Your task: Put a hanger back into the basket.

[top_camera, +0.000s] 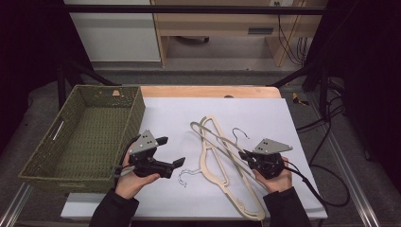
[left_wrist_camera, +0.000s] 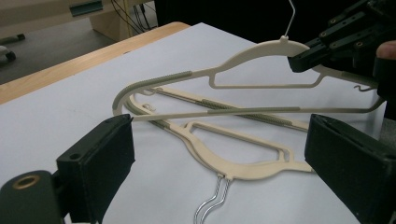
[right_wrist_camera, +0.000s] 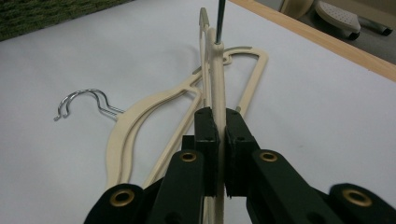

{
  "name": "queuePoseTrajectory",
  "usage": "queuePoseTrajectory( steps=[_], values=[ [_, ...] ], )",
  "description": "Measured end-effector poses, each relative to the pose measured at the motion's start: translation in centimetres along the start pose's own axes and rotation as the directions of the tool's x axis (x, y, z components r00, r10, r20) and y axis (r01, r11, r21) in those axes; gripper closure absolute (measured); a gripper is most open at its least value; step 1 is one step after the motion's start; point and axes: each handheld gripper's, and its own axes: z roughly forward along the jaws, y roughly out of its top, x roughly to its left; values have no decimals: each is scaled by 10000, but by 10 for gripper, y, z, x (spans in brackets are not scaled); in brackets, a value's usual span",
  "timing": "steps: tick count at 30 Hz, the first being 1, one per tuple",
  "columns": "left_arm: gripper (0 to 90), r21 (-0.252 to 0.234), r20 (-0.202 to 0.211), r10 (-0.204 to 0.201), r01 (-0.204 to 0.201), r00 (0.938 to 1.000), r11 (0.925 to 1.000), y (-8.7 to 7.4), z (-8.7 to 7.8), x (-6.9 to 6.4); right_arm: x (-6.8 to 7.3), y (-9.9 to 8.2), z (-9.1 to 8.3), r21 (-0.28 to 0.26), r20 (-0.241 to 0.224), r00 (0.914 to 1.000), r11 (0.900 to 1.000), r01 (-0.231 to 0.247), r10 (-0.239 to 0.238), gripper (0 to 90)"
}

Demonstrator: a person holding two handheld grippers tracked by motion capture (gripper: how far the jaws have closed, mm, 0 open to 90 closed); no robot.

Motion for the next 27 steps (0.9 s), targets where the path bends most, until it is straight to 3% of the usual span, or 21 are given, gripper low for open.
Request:
queuePoseTrajectory(
  steps=[4, 7, 14, 21, 27],
  values=[
    [85, 32, 46, 78, -78, 10000, 10000, 0, 1, -2, 4, 3, -1, -126, -947, 9954, 9997, -188, 175, 867],
    [89, 136, 182, 195, -197, 9996, 9997, 0, 3, -4, 13, 8, 2, -120, -1618, 9868, 9999, 12, -31, 866],
    [113, 539, 524, 588, -616, 9969, 9966, 0, 12, -12, 34, 18, 12, -337, -3428, 9390, 9993, 163, -269, 866],
    [187, 1254, 1184, 988, -1136, 9880, 9856, -3, 25, -21, 45, 21, 14, -465, -4015, 9149, 9986, 251, -417, 866],
    [438, 1595, 1557, 1038, -1288, 9823, 9788, -5, 34, -25, 50, 22, 16, -430, -4267, 9024, 9980, 467, -606, 867]
  ],
)
